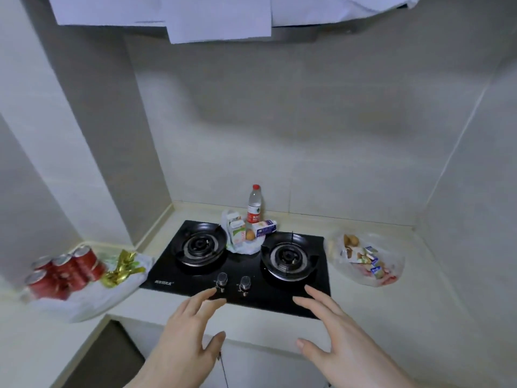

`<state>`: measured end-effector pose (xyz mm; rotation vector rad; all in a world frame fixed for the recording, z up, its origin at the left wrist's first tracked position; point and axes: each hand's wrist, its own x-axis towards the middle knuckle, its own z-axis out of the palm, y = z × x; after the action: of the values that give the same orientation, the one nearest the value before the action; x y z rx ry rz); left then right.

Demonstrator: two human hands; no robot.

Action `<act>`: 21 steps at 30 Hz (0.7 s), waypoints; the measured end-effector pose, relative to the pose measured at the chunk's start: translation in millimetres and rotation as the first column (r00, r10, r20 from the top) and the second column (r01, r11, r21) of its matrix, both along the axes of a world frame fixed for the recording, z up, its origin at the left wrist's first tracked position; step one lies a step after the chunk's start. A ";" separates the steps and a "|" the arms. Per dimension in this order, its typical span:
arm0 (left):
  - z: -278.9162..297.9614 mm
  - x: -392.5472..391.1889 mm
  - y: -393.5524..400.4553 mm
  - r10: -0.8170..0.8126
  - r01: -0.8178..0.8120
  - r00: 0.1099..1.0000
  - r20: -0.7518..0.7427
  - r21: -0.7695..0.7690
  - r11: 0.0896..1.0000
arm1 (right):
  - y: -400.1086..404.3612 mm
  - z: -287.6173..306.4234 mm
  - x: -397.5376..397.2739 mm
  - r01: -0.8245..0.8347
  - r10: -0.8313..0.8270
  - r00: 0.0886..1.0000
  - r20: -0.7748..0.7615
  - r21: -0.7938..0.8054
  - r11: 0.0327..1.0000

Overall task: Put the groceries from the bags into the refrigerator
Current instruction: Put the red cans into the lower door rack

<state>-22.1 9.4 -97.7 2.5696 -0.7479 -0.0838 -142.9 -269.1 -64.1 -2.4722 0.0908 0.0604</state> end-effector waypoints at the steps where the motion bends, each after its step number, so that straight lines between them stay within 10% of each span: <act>1: -2.8 5.6 7.1 0.030 -0.030 0.999 -0.012 0.003 1.000 | 1.8 -1.1 13.0 -0.023 0.023 1.000 -0.012 0.004 1.000; 21: 4.7 96.2 73.7 0.592 -0.591 0.806 -0.012 0.025 0.806 | 39.6 -24.3 275.2 -0.495 0.498 0.864 -0.072 0.060 0.867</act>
<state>74.2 83.1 -93.1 2.6922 0.0962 0.0856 132.3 -229.5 -88.3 -2.3901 -0.5126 0.3855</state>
